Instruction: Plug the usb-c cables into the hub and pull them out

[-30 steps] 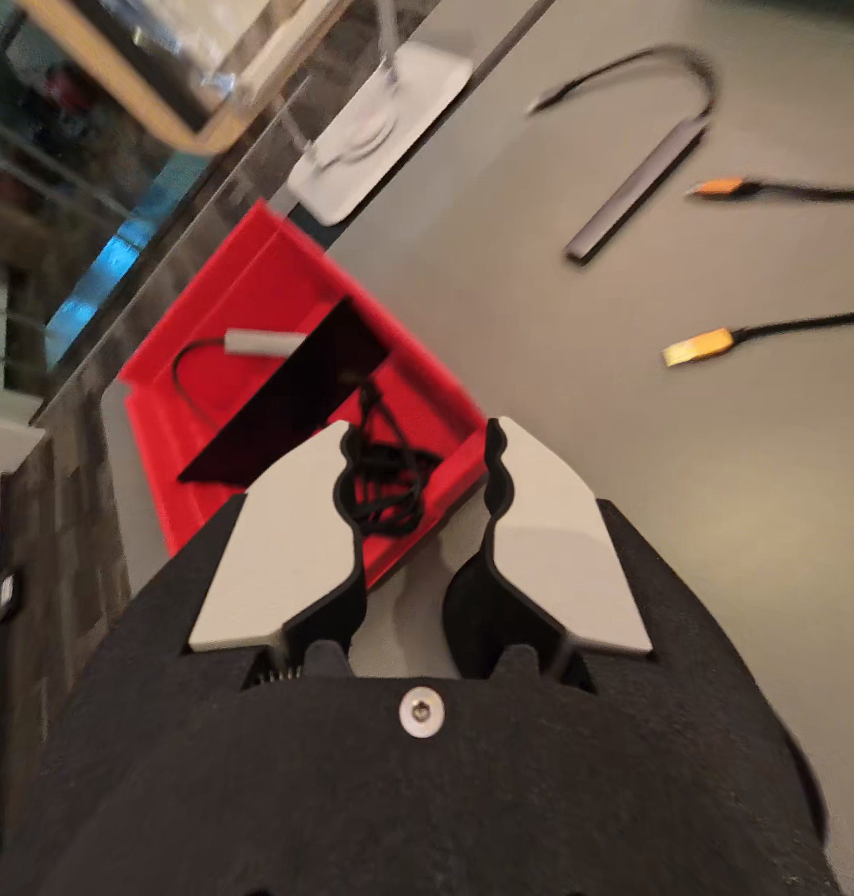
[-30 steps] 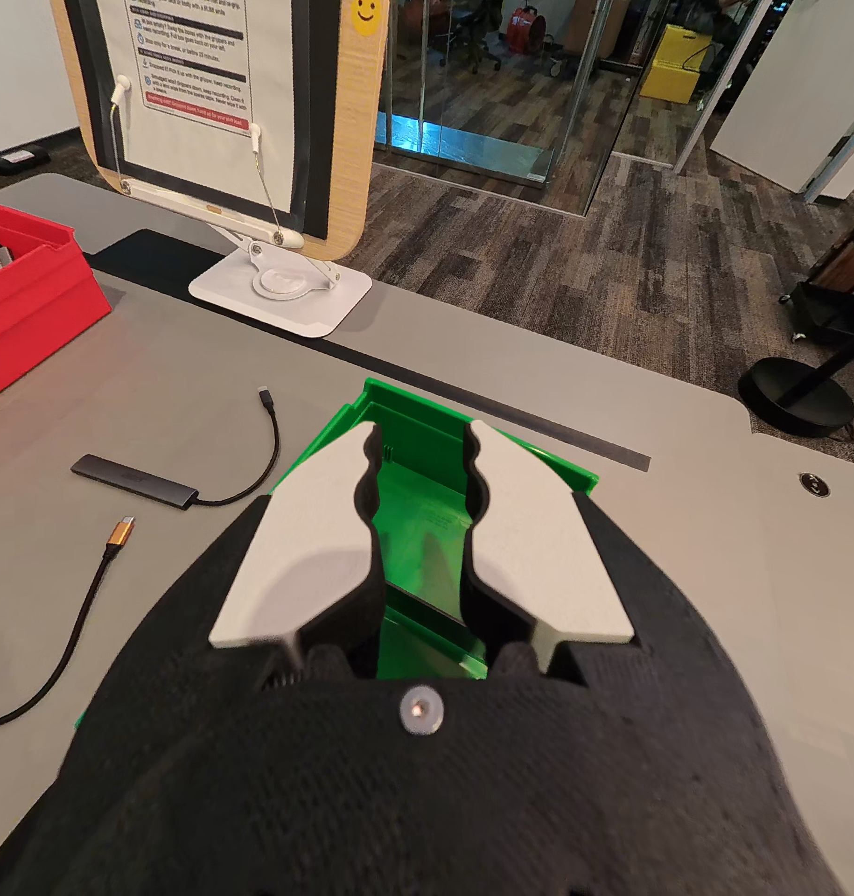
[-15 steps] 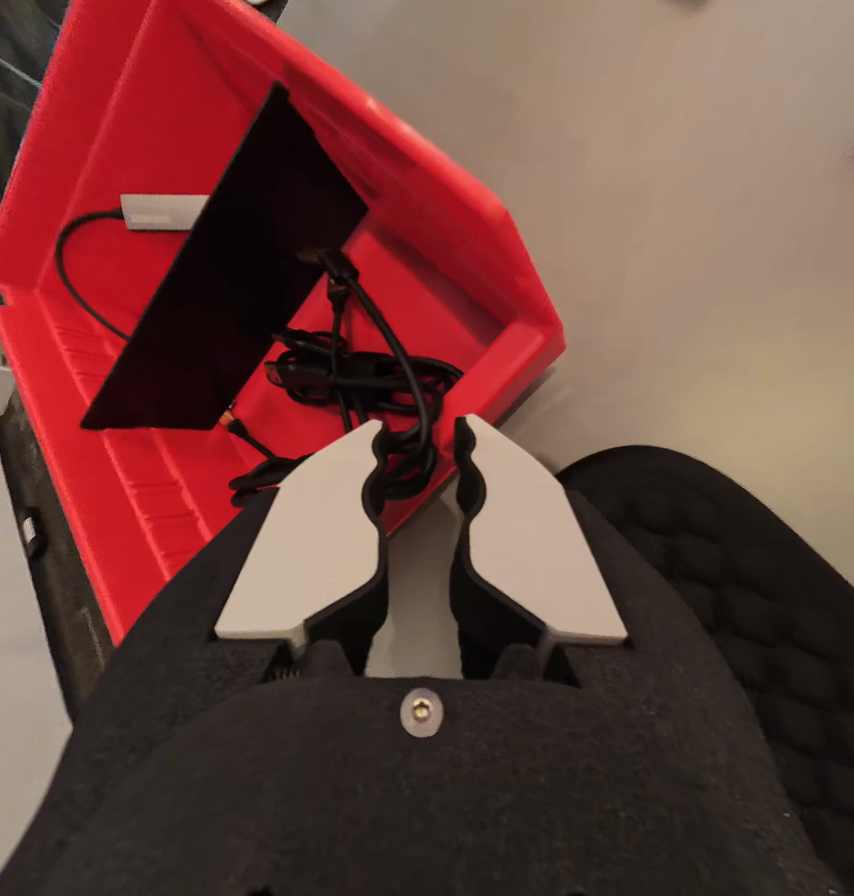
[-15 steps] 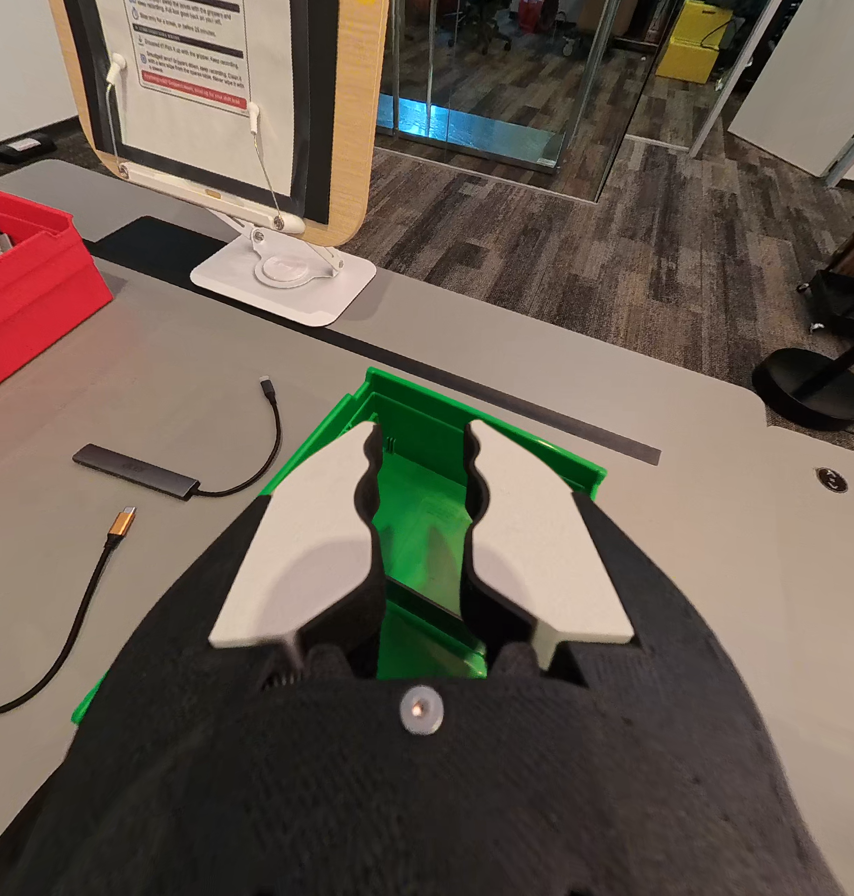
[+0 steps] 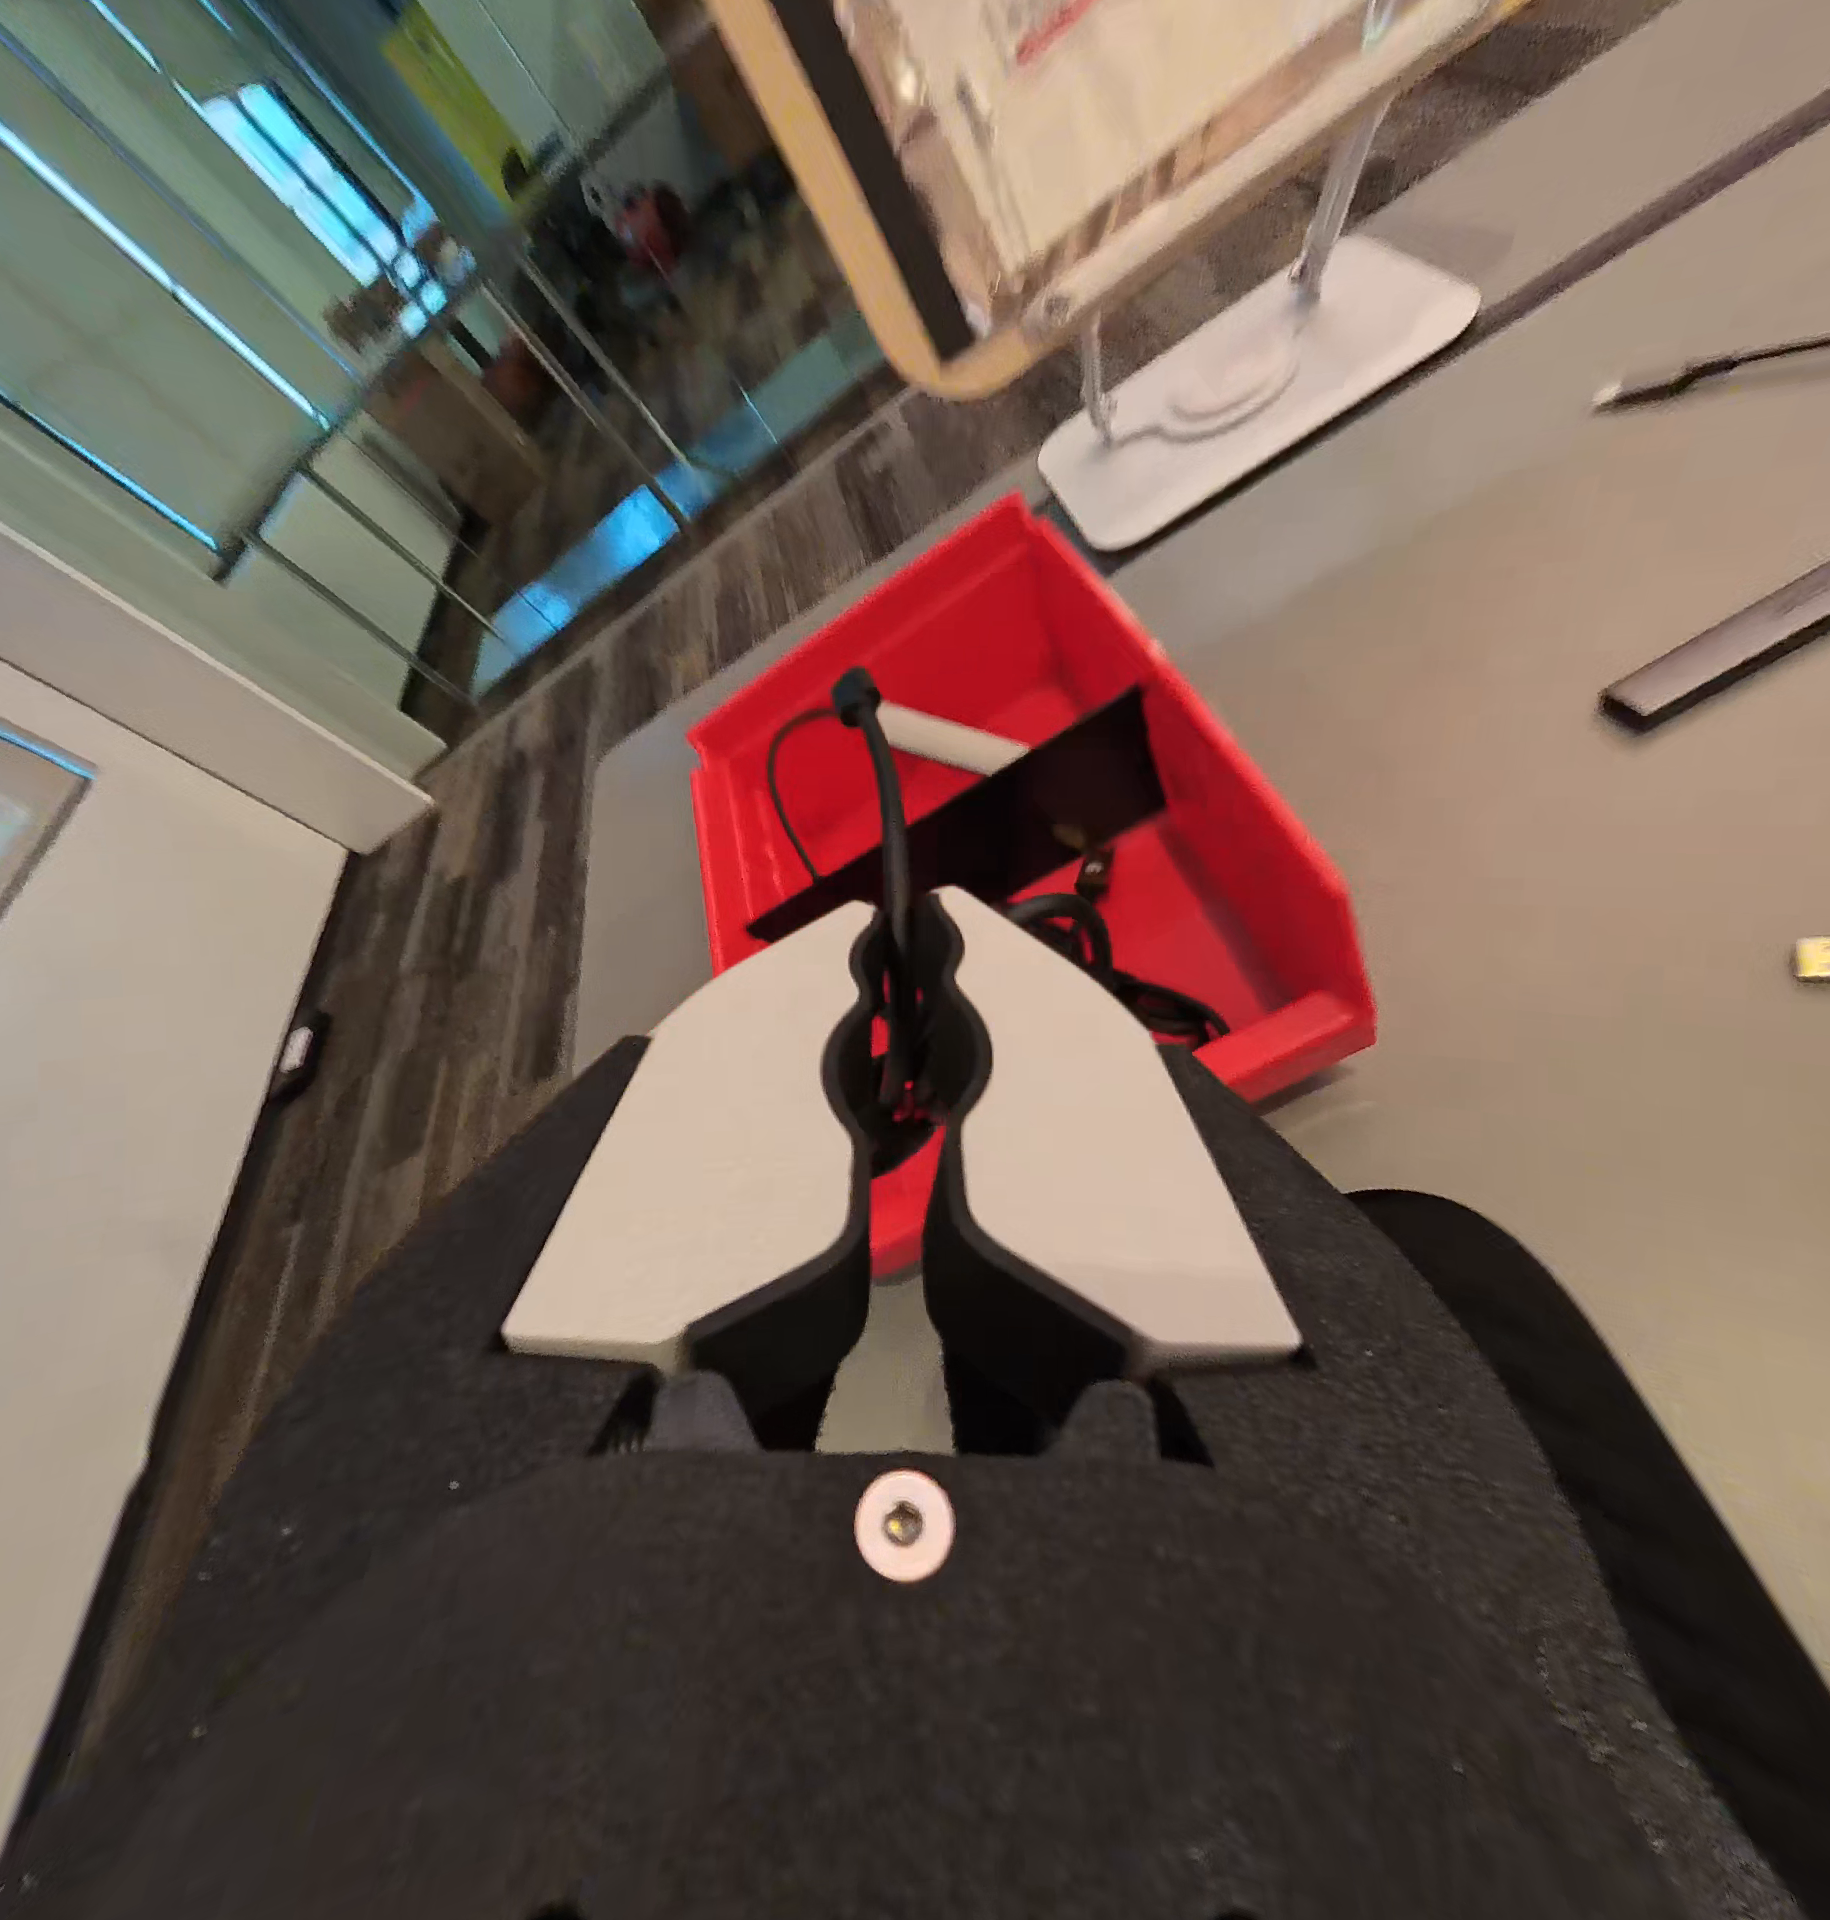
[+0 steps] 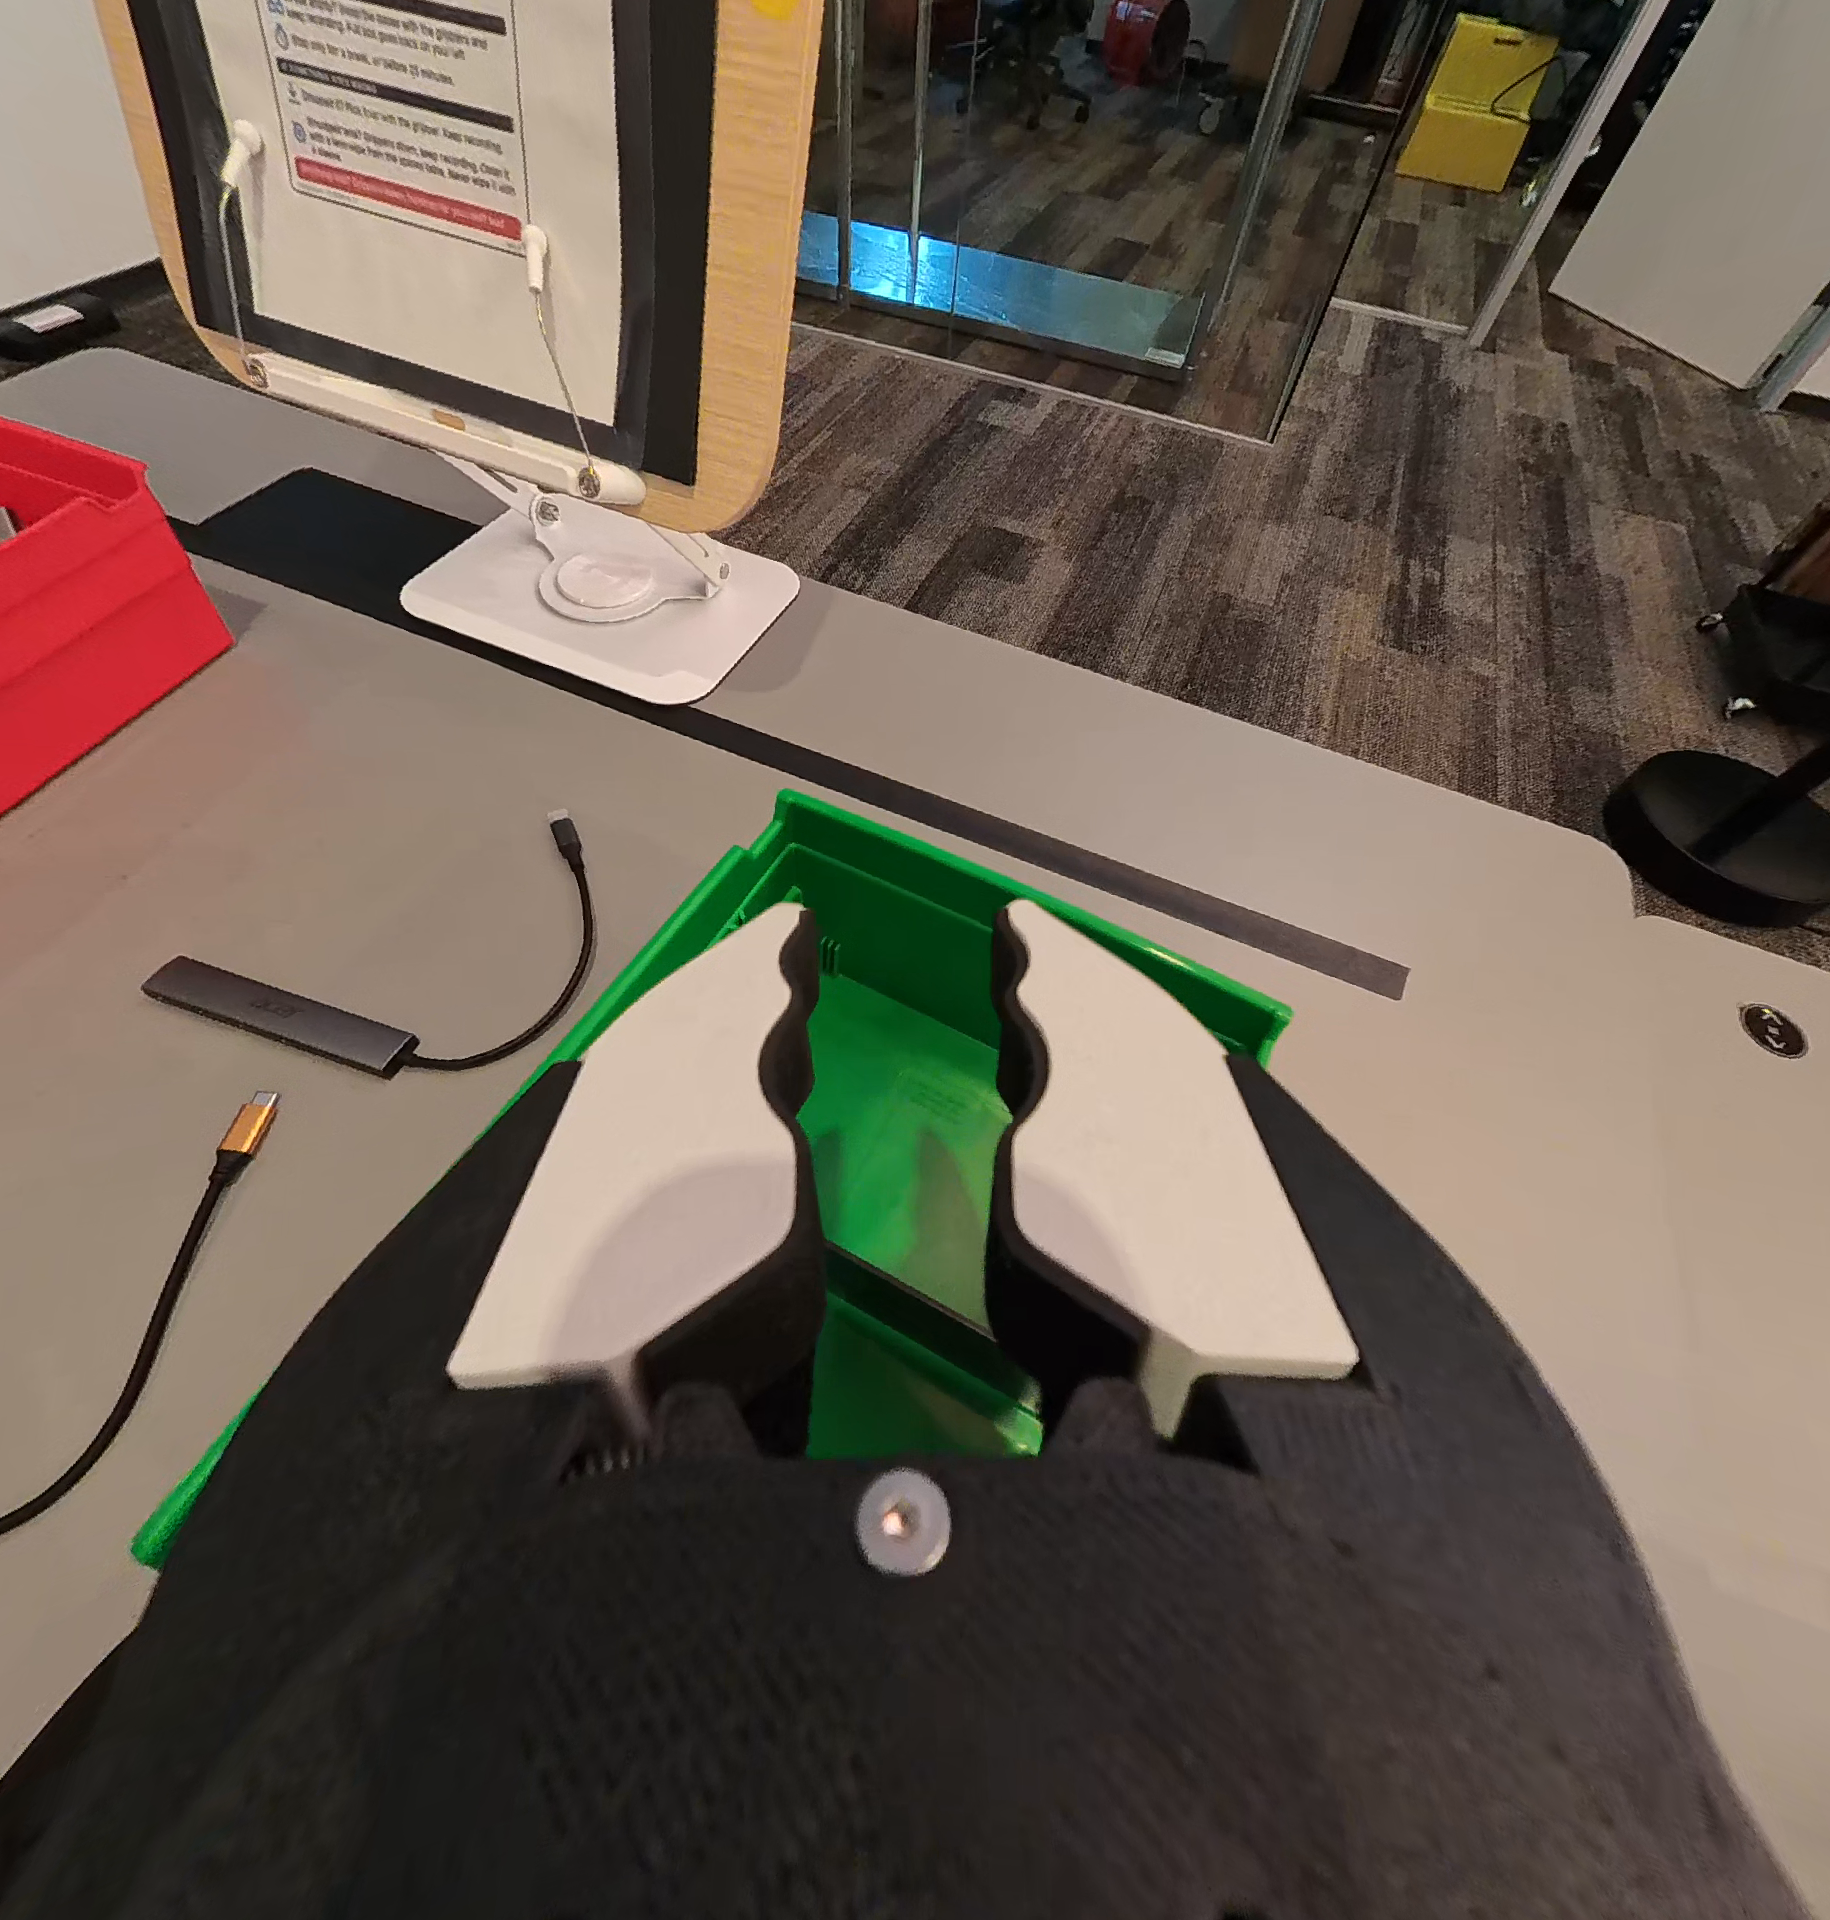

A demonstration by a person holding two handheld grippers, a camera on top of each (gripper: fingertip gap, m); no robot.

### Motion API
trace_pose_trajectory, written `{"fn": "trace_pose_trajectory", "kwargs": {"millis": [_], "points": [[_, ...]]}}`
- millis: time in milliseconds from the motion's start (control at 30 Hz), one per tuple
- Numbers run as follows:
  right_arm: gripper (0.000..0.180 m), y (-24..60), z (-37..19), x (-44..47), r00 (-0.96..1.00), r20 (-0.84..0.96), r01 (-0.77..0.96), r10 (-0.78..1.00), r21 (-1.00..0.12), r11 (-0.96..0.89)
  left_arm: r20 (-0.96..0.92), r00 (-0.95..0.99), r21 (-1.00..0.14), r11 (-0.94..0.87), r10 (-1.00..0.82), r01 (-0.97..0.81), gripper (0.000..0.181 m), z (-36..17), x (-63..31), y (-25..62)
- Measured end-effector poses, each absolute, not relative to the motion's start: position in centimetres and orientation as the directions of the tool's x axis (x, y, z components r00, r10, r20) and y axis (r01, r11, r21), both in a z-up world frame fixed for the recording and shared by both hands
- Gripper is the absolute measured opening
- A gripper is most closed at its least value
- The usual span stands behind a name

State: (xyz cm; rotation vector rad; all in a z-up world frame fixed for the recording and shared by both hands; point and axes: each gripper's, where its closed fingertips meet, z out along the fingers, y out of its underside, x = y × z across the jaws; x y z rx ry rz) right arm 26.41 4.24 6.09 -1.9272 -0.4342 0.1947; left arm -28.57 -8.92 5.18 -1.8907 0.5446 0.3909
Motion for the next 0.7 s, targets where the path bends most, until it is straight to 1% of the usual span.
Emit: {"fn": "trace_pose_trajectory", "kwargs": {"millis": [33,100,167,300,400,467,567,700], "points": [[0.033,4.2,6.2,26.4,0.919,0.068,0.209,0.387,-0.92,-0.333,-0.524,0.831,-0.78,-0.286,-0.189,-0.557,0.004,6.3,-27.5,-9.6],[0.033,4.3,6.3,26.2,0.919,0.076,0.215,0.387,-0.92,-0.329,-0.566,0.794,-0.77,-0.203,-0.221,-0.605,0.004,8.3,-24.2,-10.9],[0.033,4.3,6.3,25.9,0.915,0.088,0.228,0.393,-0.917,-0.328,-0.612,0.742,-0.741,-0.128,-0.276,-0.659,0.004,9.1,-20.3,-11.9],[0.033,4.3,6.1,25.5,0.908,0.117,0.263,0.401,-0.906,-0.331,-0.695,0.601,-0.631,-0.065,-0.393,-0.773,0.004,6.8,-13.6,-11.6],[0.033,4.3,6.1,25.4,0.905,0.131,0.277,0.405,-0.904,-0.326,-0.727,0.532,-0.556,-0.082,-0.435,-0.827,0.005,3.7,-11.5,-9.9],[0.033,4.3,6.3,25.3,0.903,0.126,0.273,0.41,-0.907,-0.321,-0.731,0.511,-0.527,-0.1,-0.452,-0.844,0.005,2.0,-11.1,-8.8],[0.033,4.3,6.3,25.1,0.9,0.126,0.273,0.418,-0.909,-0.315,-0.739,0.501,-0.494,-0.143,-0.451,-0.857,0.004,0.2,-11.8,-7.3],[0.033,4.4,6.2,24.7,0.892,0.137,0.292,0.43,-0.902,-0.317,-0.777,0.431,-0.393,-0.181,-0.458,-0.902,0.005,-2.8,-12.4,-7.1]]}}
